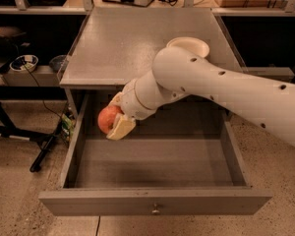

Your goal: Pick apple from top drawer and place on counter

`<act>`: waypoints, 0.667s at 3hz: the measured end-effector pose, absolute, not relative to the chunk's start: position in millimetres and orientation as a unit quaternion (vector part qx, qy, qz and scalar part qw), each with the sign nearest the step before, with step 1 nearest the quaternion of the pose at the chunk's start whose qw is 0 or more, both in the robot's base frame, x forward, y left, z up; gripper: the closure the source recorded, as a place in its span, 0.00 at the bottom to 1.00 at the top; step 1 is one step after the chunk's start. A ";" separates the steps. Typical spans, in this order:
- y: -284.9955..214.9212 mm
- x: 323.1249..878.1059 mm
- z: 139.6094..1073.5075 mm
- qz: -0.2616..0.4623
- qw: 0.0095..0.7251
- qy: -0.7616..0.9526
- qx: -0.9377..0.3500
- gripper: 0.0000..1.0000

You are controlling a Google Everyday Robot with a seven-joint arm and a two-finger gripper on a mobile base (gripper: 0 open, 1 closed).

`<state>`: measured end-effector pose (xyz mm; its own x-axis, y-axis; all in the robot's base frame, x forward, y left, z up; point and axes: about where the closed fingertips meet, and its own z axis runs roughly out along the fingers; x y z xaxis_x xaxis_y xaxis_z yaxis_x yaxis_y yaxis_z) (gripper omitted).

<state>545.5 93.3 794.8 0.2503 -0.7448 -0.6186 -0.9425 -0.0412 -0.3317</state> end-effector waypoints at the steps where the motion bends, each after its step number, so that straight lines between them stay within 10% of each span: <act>1: 99.0 551.6 826.5 0.128 0.379 0.583 -0.707 1.00; 2: 103.6 566.1 870.4 0.103 0.413 0.564 -0.708 1.00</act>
Offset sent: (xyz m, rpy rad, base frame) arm 0.0450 0.0131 0.1398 0.0851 -0.2750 -0.0077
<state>566.1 103.6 870.4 0.3427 -0.7135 -0.6111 -0.8830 -0.0227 -0.4688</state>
